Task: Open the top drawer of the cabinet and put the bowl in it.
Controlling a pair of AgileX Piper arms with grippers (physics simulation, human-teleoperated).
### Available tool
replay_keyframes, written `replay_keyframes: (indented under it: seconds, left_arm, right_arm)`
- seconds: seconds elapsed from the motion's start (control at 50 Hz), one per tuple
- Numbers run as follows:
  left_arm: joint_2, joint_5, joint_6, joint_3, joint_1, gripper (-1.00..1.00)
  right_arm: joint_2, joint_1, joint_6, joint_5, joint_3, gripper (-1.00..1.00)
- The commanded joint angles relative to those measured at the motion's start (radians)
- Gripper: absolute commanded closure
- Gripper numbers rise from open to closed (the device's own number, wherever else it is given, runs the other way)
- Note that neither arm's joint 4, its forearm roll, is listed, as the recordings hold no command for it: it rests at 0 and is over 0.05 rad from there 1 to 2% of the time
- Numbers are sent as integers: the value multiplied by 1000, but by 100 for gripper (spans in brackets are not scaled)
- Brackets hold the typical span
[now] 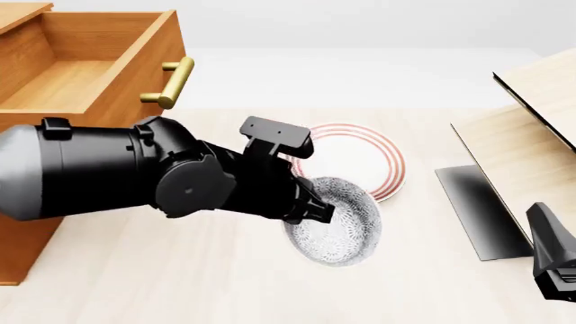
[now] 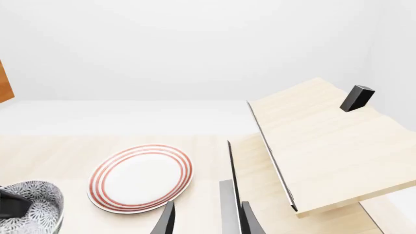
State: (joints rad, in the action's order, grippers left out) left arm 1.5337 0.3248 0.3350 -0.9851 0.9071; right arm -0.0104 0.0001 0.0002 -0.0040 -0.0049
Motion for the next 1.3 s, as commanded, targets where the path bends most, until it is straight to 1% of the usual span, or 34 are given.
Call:
replay_keyframes:
  seconds: [0.02, 0.22, 0.24, 0.38, 0.42, 0.56, 0.64, 0.74, 0.8, 0.84, 0.88, 0.98, 1.3]
  left_arm:
    - [-78, 77, -26, -34, -73, 100]
    - [-117, 135, -41, -67, -119, 100]
    - [-124, 146, -53, -73, -131, 100]
    - [-132, 202, -71, -133, -153, 100]
    - [-137, 224, -74, -156, -170, 100]
    - [-121, 254, -86, -200, -188, 100]
    - [-109, 267, -80, -225, -194, 100]
    - [-91, 307, -95, -286, -219, 100]
    - [-85, 321, -99, -307, -222, 100]
    - [-75, 348, -97, -351, -229, 100]
    - [-77, 366, -107, -373, -243, 100]
    - [-68, 410, -103, -428, -255, 100]
    - [-34, 528, -123, -602, -321, 100]
  right_arm:
    - [2, 0, 0, 1, 1, -100]
    - [2, 0, 0, 1, 1, -100]
    - [2, 0, 1, 1, 1, -100]
    - [2, 0, 1, 1, 1, -100]
    - [2, 0, -1, 1, 1, -100]
    - [2, 0, 0, 1, 1, -100]
    - [2, 0, 0, 1, 1, -100]
    - [2, 0, 0, 1, 1, -100]
    - [2, 0, 0, 1, 1, -100]
    - [2, 0, 0, 1, 1, -100]
    - [2, 0, 0, 1, 1, -100]
    - [2, 0, 0, 1, 1, -100]
    - [2, 0, 0, 1, 1, -100]
